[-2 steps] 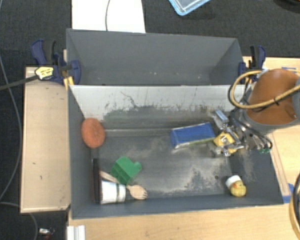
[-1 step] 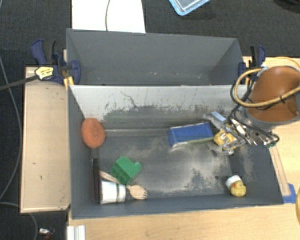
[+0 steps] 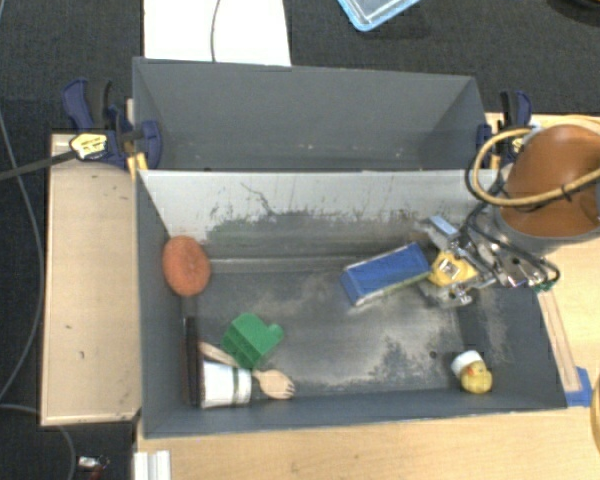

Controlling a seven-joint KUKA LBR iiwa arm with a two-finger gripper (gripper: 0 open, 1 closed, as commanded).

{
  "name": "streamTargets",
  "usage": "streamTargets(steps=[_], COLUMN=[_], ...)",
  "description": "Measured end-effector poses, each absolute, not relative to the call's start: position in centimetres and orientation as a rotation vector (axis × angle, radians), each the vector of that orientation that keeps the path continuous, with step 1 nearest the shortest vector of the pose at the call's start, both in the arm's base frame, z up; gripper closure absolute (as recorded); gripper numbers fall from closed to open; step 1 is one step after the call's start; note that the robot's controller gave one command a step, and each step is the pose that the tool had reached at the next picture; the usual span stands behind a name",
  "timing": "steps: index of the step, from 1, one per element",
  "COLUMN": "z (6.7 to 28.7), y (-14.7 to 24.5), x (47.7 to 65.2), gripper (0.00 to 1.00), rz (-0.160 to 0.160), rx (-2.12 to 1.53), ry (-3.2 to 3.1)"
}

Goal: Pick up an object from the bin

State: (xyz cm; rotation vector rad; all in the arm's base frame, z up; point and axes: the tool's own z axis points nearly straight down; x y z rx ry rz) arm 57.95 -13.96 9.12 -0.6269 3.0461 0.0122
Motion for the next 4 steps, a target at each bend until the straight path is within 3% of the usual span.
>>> streamTargets(steps=[1,2,3,4], z=[13.6,19.1,18.2,10.6], y=[-12.7,-8.2,-8.7,-8.1], x=[58.2,56.4,56.8,58.6], gripper=[0.00,0.00,0.00,0.00], rz=[0.011,0.017,0.014,0.011], rx=[-0.757,-0.363,-0.436,-0.463], ry=[3.017,3.087,3.069,3.066])
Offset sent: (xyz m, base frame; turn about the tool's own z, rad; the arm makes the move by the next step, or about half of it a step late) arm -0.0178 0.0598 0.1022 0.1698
